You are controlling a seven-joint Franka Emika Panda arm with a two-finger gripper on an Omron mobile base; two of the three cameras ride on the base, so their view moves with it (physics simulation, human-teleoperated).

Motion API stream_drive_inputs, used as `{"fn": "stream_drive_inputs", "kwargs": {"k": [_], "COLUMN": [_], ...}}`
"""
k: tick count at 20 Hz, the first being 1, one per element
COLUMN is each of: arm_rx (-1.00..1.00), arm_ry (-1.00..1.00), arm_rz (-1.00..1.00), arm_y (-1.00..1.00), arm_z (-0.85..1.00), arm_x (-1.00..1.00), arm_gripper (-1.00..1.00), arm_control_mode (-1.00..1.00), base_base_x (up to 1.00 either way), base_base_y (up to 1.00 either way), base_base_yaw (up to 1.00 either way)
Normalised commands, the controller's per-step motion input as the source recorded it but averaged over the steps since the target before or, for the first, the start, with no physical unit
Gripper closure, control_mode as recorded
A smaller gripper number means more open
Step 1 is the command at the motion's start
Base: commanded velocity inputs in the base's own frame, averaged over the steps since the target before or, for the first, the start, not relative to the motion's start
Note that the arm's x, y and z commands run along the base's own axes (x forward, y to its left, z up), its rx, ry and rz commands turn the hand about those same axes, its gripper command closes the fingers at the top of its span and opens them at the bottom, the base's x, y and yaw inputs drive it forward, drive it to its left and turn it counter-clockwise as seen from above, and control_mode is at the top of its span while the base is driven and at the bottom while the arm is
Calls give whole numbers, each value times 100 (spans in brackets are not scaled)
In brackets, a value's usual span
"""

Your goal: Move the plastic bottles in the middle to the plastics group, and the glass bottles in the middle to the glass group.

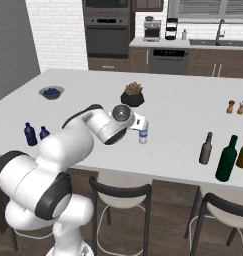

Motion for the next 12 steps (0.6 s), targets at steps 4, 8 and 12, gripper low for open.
{"fn": "stream_drive_inputs", "kwargs": {"k": [4, 8, 12], "arm_rx": [0, -4, -3], "arm_ry": [0, 0, 0], "arm_rz": [-1, -9, -13], "arm_y": [1, -13, -23], "arm_z": [-8, -8, -26], "arm_x": [13, 25, 27], "arm_gripper": [-100, -100, -100], "arm_control_mode": [-100, -100, -100], "base_base_x": [0, 0, 0], "base_base_y": [0, 0, 0], "base_base_yaw": [0, 0, 0]}}
